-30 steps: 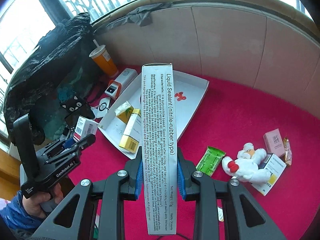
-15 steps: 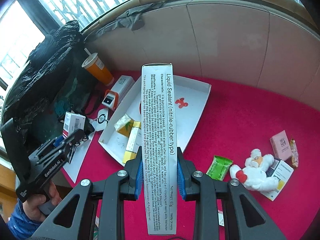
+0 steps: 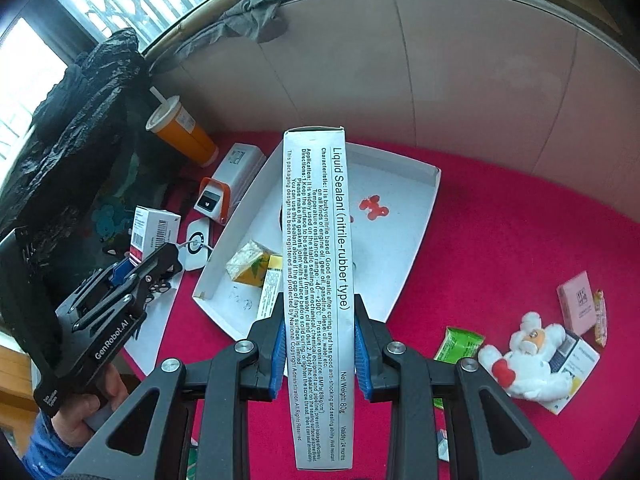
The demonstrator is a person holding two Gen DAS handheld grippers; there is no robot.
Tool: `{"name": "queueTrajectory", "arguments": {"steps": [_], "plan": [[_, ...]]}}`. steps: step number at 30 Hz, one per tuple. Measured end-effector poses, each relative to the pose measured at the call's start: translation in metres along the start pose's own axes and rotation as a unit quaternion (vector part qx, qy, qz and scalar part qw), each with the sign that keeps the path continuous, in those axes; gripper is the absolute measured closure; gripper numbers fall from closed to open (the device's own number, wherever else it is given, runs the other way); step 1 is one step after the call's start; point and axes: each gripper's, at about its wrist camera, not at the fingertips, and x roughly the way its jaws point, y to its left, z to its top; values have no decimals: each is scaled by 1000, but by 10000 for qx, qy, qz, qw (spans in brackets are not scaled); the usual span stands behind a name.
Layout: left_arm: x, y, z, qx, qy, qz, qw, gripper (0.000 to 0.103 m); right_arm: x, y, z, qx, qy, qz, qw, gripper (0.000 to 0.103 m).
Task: Organize objects
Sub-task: 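Open both grippers to drop the two boxes into the tray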
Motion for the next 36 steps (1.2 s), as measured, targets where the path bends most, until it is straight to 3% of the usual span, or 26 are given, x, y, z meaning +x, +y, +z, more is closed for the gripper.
{"name": "queueTrajectory", "arguments": {"steps": [7,16,21,22,23,24,26,29,36], "plan": [[35,12,13,-53,324,-230,9992,70,31,3,15,151,349,-199,9991,73],[67,8,25,70,509,-152,9986,70,68,3,30,354,705,-328,9963,73],[79,5,36,117,564,-177,9982,68,76,-4,45,615,685,-362,9951,71],[80,5,39,107,551,-229,9982,63,75,-6,48,691,627,-351,9950,71],[80,5,42,84,526,-272,9982,52,74,-7,50,756,586,-334,9949,70],[79,5,44,50,481,-316,9983,46,73,-9,51,825,547,-306,9946,61],[78,4,46,-6,409,-309,9987,21,70,-12,52,893,490,-304,9943,46],[76,6,46,-134,332,-248,9991,13,65,-16,50,925,428,-310,9943,43],[69,-5,34,-76,347,-165,9992,11,43,-41,37,1120,280,-391,9925,43]]}}
